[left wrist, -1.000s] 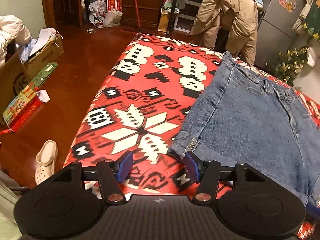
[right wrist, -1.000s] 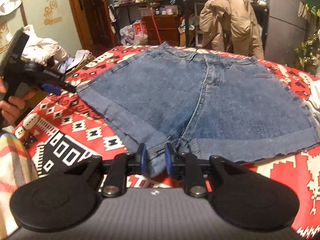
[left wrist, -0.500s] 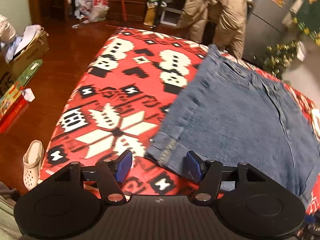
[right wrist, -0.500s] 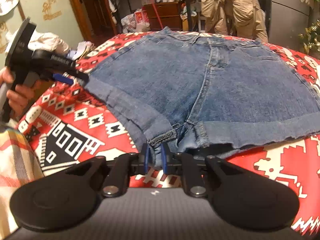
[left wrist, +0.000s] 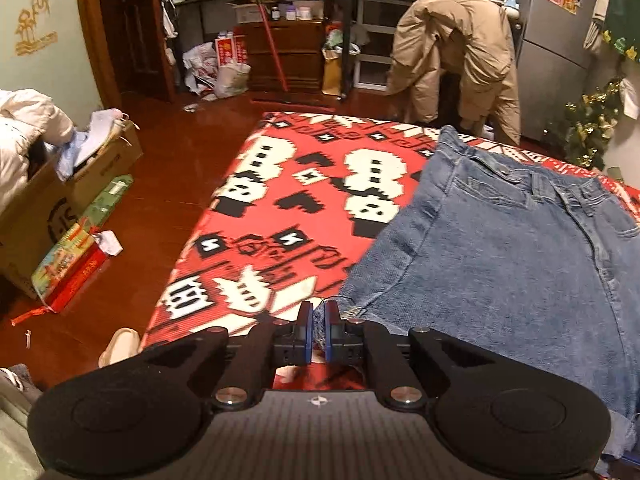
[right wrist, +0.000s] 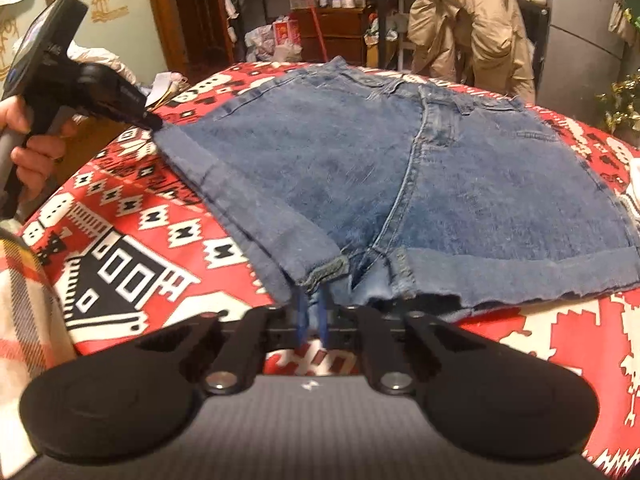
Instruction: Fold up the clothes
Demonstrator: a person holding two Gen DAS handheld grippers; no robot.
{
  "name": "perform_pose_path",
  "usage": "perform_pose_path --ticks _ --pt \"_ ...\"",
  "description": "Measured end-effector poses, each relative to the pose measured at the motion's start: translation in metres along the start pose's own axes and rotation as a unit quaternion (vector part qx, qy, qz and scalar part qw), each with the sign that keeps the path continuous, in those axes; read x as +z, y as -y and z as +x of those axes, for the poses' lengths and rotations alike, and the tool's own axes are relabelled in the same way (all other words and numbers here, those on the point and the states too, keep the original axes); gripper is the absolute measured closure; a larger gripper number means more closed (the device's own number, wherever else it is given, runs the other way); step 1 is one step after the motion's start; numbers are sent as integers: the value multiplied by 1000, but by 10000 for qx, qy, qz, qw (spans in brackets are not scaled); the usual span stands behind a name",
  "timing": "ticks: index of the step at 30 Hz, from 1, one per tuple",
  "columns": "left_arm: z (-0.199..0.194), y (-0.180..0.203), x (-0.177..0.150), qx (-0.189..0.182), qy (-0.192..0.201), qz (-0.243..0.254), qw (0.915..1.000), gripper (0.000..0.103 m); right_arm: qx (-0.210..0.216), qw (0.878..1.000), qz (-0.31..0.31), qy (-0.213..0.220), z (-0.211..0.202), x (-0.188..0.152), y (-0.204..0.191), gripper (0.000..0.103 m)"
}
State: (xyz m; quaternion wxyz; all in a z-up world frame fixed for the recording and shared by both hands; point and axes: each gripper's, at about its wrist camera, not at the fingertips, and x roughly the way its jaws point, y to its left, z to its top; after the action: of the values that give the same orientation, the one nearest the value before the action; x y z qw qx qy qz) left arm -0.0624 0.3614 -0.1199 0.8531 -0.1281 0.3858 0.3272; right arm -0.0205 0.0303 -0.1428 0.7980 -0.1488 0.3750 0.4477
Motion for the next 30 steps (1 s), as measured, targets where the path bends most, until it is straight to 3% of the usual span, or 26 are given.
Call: perform_pose_path --ticks 3,6,11,15,21,22,24,26,28,29,30 --pt "9 -2 -4 599 -41 224 9979 103 51 9999 -87 -45 0 -2 -3 103" --pt "21 -28 -6 774 -346 -157 9963 103 88 9999 -48 -72 0 -2 -1 103" --pt "-1 -45 2 116 -166 -844 9962 103 312 9995 69 -21 -8 1 4 103" --pt "-17 -22 5 -387 -253 -1077 9931 101 431 9984 168 317 -25 9 8 101" --pt "-46 60 0 -450 -384 -768 9953 94 349 9968 465 541 -35 20 27 93" --pt "-49 75 -1 -417 -379 -618 9965 90 301 9968 512 541 -35 21 32 93" --pt "-53 102 0 -280 -359 -402 9982 72 203 9964 636 531 -34 22 43 88" --pt "-52 118 4 -123 -276 -369 9989 69 103 9955 792 512 -34 20 56 79" --pt "-45 123 9 16 -229 -635 9977 70 -80 9949 848 539 -35 20 68 75" --pt "-39 122 11 10 -226 -751 9969 75 -177 9949 828 546 -34 22 74 75" --pt "-30 120 10 15 -260 -869 9959 91 -187 9952 795 548 -34 26 77 75"
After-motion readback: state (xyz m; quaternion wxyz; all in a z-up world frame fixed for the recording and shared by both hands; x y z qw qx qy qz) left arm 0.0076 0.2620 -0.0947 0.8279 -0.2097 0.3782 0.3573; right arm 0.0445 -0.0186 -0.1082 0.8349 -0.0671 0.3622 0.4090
